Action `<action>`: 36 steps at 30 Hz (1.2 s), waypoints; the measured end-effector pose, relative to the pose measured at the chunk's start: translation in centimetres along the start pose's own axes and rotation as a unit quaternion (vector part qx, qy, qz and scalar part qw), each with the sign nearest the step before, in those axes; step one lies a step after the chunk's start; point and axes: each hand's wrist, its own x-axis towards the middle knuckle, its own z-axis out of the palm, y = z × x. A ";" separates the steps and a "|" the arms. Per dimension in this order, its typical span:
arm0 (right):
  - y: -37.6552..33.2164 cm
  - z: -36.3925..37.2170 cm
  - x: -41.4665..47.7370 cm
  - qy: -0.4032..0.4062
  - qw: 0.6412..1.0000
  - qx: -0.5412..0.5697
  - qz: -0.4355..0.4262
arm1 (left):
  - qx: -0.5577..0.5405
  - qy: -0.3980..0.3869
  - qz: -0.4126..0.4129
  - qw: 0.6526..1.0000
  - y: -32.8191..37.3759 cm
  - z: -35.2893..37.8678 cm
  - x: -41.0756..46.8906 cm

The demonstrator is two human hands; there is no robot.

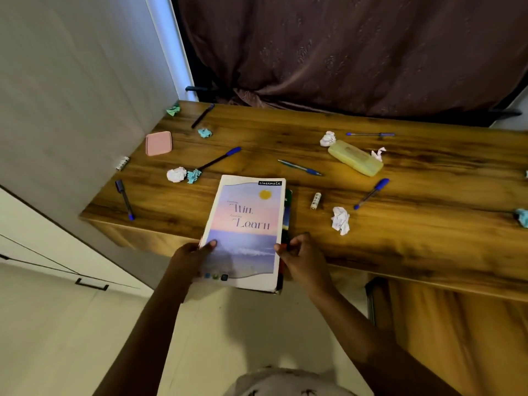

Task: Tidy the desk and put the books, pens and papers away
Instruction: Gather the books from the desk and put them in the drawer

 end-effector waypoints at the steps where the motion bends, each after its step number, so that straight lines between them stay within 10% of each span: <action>1: 0.0 0.2 0.0 -0.004 1.000 0.004 -0.003 | -0.046 -0.035 -0.008 0.998 0.0 -0.1 -0.3; 10: 0.8 -2.0 -3.0 -0.146 0.931 0.321 0.089 | -0.182 -0.213 -0.008 0.960 0.5 -2.3 -6.2; 22: 10.4 -16.3 -15.9 -0.259 0.883 0.333 0.207 | -0.143 -0.142 0.001 0.980 1.0 8.4 -26.0; 36: 21.8 -34.8 -25.9 -0.178 0.900 0.327 0.228 | 0.076 -0.175 0.081 0.978 6.1 23.6 -38.0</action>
